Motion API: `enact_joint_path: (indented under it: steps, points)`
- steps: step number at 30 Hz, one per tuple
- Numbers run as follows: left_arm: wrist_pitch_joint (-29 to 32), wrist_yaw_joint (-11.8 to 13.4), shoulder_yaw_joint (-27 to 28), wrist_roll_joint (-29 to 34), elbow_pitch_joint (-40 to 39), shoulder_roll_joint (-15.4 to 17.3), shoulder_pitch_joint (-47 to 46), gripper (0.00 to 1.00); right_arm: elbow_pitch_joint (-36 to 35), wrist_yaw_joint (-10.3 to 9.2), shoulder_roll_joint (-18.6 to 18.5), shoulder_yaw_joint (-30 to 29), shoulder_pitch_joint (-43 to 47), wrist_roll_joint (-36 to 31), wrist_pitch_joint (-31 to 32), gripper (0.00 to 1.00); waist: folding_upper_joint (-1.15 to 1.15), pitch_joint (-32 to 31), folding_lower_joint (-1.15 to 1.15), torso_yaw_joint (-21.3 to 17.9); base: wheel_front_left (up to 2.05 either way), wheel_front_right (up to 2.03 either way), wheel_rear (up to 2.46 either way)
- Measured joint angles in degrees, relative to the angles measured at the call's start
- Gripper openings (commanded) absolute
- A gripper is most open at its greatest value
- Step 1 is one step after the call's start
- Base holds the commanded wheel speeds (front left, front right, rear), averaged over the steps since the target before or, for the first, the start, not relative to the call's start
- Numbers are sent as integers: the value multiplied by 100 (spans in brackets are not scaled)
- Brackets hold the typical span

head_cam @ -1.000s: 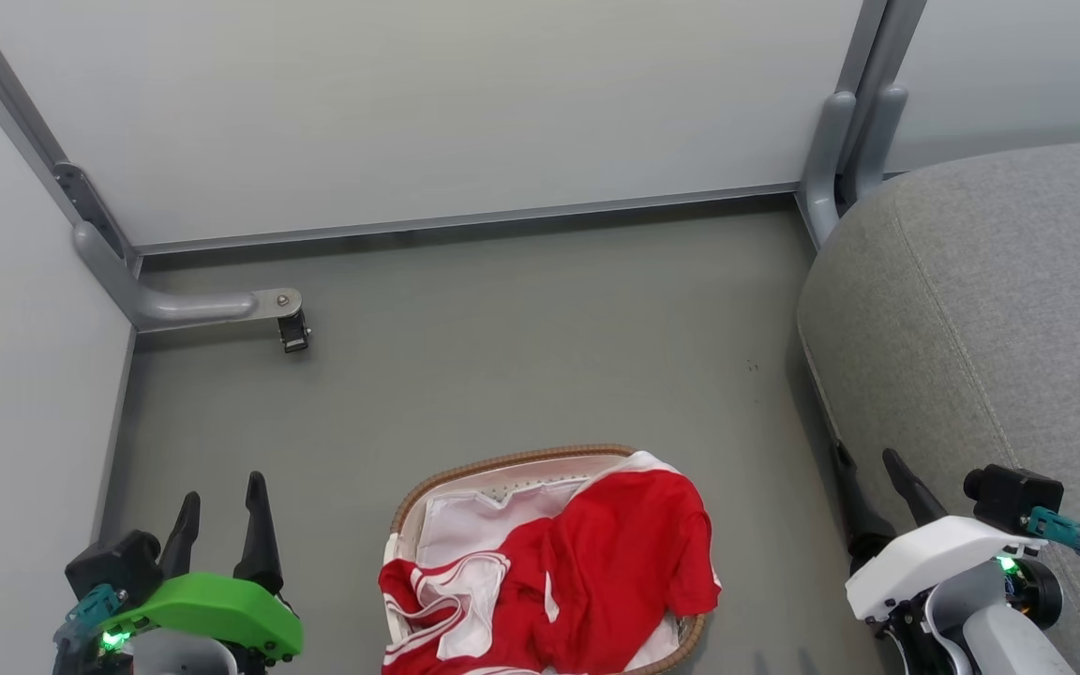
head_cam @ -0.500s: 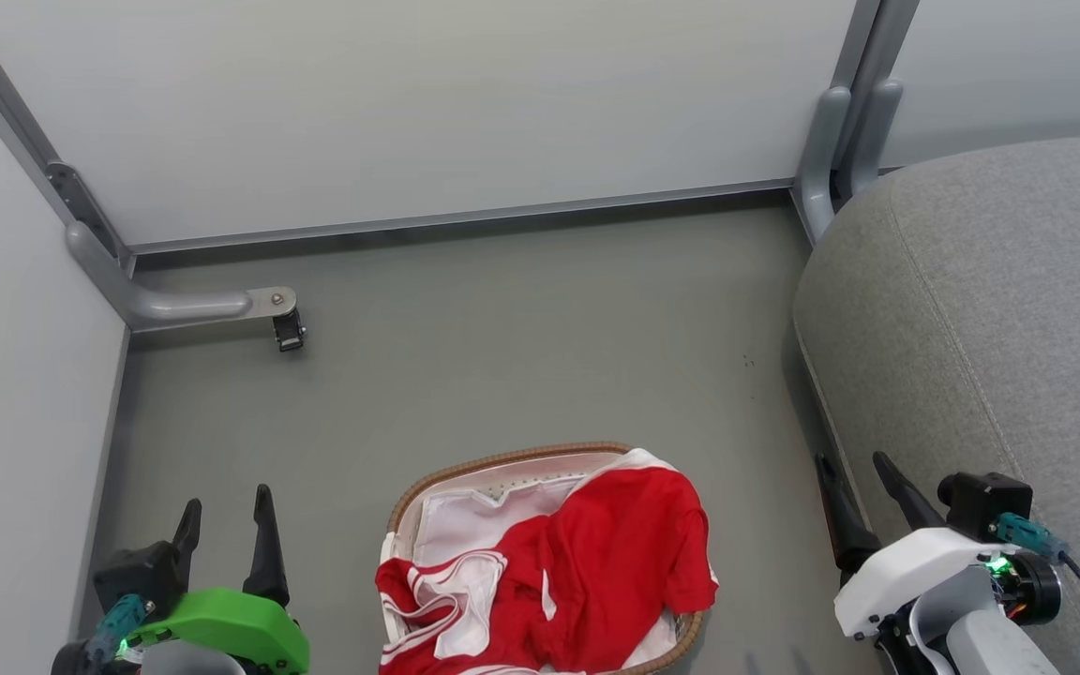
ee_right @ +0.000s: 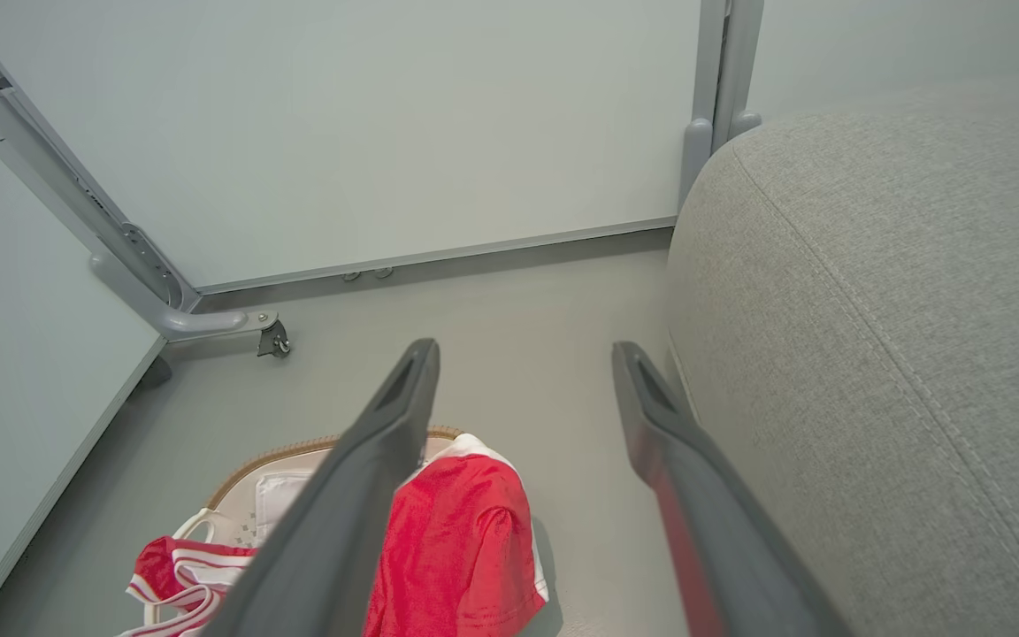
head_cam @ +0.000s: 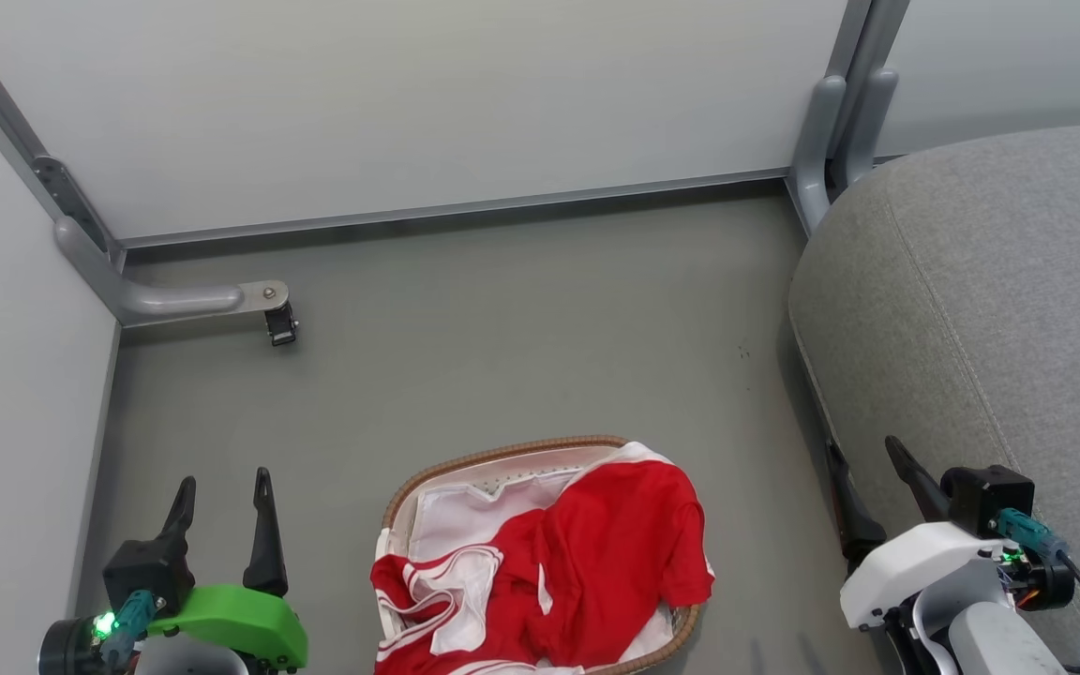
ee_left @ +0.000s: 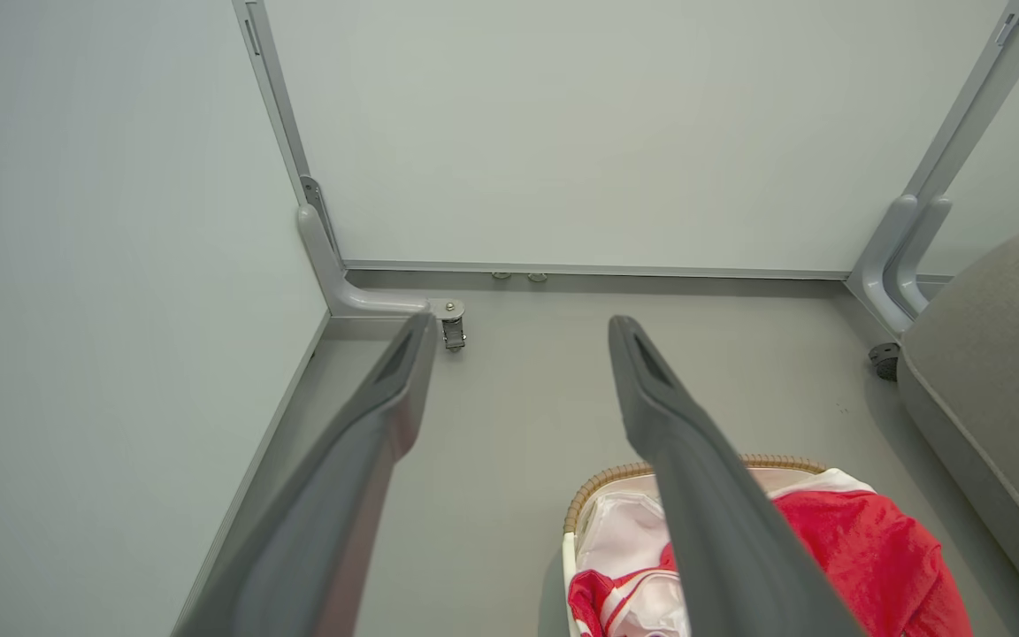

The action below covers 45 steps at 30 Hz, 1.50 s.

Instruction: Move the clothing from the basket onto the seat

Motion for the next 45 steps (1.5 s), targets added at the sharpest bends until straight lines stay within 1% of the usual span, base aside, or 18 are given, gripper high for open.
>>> enact_joint_path:
  steps: [13, 24, 27, 36, 45]
  points:
    - [-143, -51, 136, 613, -148, -77, 71, 100, -164, 1, 101, -187, 1, -590, -153, 100, 0, 54, 0, -46, 0, 0, 0]
    - [-252, -114, 151, 1095, -67, -138, 79, 100, -64, 2, 123, -119, -1, -1040, -268, 100, 0, 115, 0, -100, 0, 0, 0]
    - [-276, -169, 146, 1151, -18, -145, 79, 100, -58, 2, 123, -100, -9, -1106, -281, 100, 0, 170, 0, -111, 0, 0, 0]
    - [-277, -337, 11, 1177, 140, -185, -86, 100, -119, 2, 122, -31, -209, -1095, -281, 100, 0, 502, 0, -140, 0, 0, 0]
    - [-277, -495, -278, 1240, 482, -191, -519, 100, -321, 3, 147, 60, -578, -1121, -281, 100, 0, 1067, 0, -217, 0, 0, 0]
